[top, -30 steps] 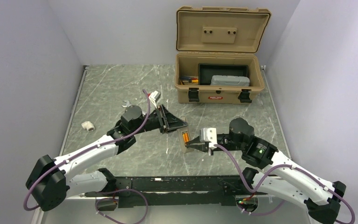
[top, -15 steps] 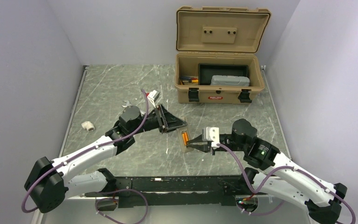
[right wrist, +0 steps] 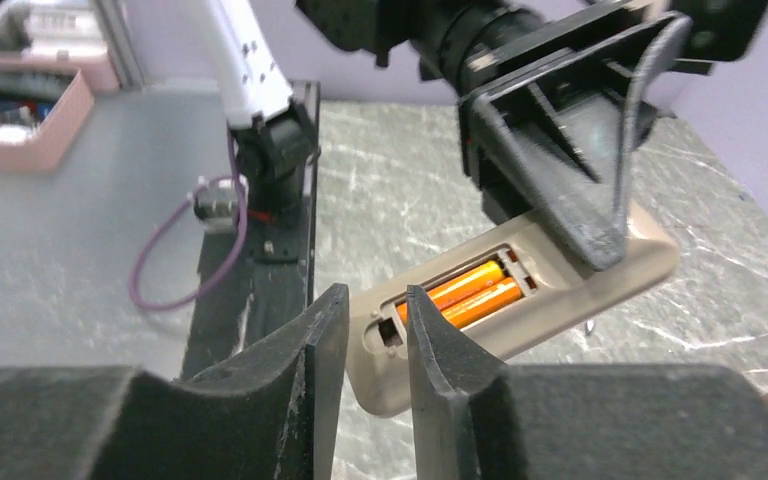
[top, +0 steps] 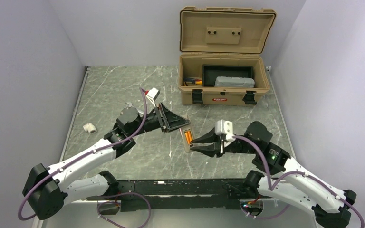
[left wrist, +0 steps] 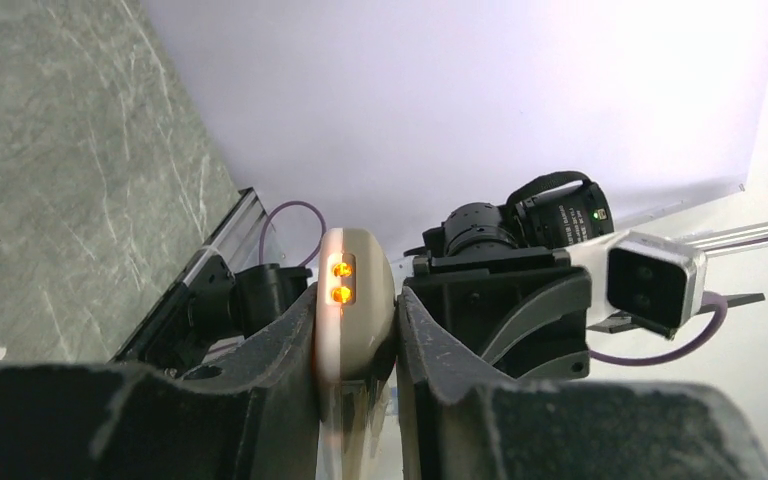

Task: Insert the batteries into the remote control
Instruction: Load the battery into the remote control.

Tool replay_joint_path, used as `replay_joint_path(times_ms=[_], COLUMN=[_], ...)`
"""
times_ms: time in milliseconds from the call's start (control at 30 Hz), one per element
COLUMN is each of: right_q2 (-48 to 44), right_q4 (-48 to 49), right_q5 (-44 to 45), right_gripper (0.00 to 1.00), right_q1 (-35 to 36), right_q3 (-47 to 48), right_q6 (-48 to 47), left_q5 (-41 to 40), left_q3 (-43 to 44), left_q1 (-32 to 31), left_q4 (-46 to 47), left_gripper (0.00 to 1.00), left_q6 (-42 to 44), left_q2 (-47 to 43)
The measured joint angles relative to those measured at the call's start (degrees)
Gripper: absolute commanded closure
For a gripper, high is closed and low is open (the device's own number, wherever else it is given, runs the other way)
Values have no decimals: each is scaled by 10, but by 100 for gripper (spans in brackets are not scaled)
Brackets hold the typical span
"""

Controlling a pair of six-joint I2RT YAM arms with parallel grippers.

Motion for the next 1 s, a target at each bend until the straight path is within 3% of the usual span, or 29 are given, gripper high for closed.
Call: replay_joint_path(times_ms=[200,467,733,1000], right_q2=[-23,17,64,64], right_q4=[41,-24,-54,-50], right_q5=[84,214,210,210], right_gripper=[61,34,30,34], right_q1=[0,0,0,-4], right_q3=[0,59,76,68], right_q6=[113,239,309,349], left_q5=[-19,-40,-44,-44], left_q3=[16,43,43,43], left_q1=[0,0,0,0], left_q4=[-35,-95,-111,-112], left_gripper=[100,100,100,100], left_q6=[41,108,130,137], left_q2=[-13,-40,-46,-56])
